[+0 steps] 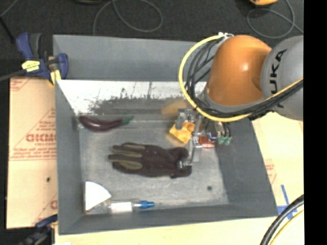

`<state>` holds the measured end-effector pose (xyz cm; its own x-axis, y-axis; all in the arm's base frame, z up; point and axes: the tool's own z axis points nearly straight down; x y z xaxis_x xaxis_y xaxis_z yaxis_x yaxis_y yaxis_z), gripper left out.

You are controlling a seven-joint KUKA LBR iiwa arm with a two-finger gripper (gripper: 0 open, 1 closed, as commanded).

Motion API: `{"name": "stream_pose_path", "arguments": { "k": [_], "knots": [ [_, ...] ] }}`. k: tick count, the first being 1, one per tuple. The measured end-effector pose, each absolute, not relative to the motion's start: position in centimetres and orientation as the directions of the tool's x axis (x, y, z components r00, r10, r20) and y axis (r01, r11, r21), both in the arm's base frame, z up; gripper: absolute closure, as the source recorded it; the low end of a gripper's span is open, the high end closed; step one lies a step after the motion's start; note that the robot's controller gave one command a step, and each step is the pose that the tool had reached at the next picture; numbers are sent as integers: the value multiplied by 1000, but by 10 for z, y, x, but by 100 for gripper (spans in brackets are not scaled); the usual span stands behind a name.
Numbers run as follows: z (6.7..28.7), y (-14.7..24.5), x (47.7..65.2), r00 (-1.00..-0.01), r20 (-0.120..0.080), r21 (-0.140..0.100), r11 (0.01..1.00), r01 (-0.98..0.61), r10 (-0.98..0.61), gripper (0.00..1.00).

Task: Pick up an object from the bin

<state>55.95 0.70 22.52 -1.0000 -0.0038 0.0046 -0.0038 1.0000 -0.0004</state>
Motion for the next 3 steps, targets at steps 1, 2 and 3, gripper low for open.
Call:
{"name": "stream_pose_path", "arguments": {
  "k": [1,2,3],
  "knots": [
    [230,7,561,-1000,-4,0,1000,-4,-4,0],
    [158,21,553,-999,-5,1,999,43,43,0],
    [122,28,546,-998,3,1,998,61,61,0]
  ]
}}
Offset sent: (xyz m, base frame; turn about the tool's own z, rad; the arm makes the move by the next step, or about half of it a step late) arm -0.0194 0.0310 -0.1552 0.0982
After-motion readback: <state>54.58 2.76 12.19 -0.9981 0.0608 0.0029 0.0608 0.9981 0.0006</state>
